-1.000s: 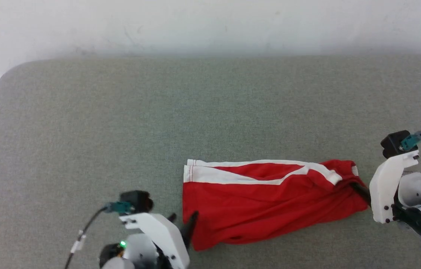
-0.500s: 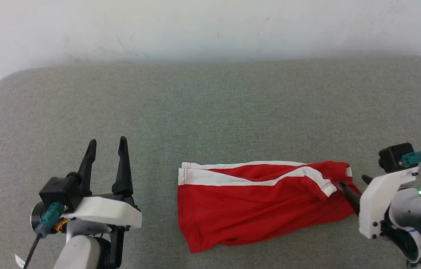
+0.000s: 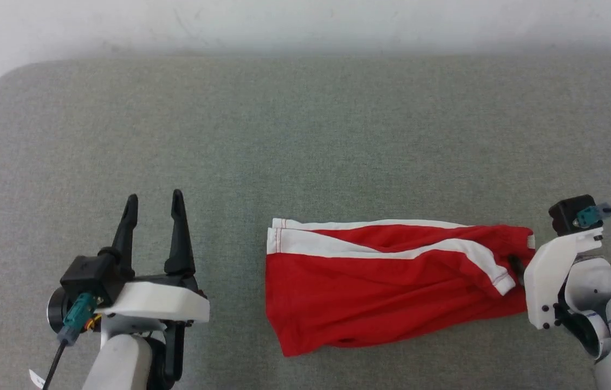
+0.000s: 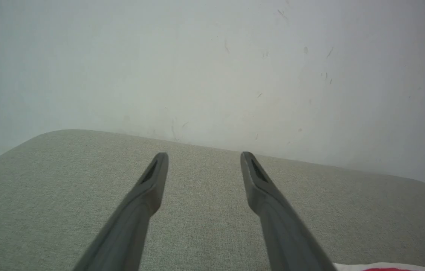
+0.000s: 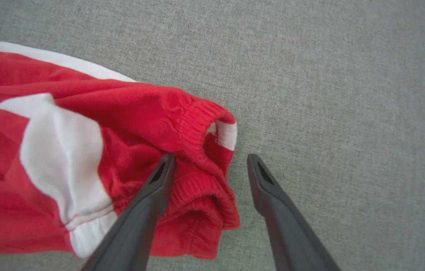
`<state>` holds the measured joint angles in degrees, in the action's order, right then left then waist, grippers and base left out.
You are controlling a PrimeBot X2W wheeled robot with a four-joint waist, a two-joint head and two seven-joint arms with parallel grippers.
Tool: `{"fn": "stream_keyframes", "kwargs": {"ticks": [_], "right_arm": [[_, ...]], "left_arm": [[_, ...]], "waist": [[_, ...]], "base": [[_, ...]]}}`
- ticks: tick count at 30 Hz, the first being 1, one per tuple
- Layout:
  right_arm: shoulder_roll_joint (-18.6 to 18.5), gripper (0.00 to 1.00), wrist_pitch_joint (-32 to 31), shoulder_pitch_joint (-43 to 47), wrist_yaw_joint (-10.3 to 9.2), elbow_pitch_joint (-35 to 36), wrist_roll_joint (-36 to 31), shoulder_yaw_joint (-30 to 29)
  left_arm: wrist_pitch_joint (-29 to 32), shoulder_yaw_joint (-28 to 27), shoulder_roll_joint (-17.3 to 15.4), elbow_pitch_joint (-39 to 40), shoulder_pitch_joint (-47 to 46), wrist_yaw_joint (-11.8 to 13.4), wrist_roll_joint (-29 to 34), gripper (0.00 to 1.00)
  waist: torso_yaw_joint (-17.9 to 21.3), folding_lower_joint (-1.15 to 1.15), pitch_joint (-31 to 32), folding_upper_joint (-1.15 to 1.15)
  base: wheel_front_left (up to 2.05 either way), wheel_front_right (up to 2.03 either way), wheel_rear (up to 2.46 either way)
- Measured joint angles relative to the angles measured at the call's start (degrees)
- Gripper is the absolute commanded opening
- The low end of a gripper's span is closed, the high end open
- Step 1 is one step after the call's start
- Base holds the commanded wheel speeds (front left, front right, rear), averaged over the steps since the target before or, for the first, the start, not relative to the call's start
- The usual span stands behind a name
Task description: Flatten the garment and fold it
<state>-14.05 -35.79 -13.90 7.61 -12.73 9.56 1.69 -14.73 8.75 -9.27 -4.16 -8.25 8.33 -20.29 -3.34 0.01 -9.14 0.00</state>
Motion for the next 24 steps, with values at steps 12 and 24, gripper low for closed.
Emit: {"fn": "stream_keyframes", "kwargs": {"ticks": [12,24], "right_arm": [[-1.4,0.0,-2.0,-5.1,0.0,-8.0,3.8,2.1],[-3.8,0.0,-3.1,-6.1,0.03,-12.8,8.1,-3.3]], "left_arm": [[0.0,-1.9,2.1,0.1,-1.0,-2.1,2.4,1.0],[0.0,-3.6,3.4,0.1,-1.0,-3.7,4.3,1.0]], "waist": [[-1.1,0.0,-2.8,0.0],[-0.5,-0.01,-1.6,0.0]], "base": [[0.0,0.0,0.0],[0.0,0.0,0.0]]}}
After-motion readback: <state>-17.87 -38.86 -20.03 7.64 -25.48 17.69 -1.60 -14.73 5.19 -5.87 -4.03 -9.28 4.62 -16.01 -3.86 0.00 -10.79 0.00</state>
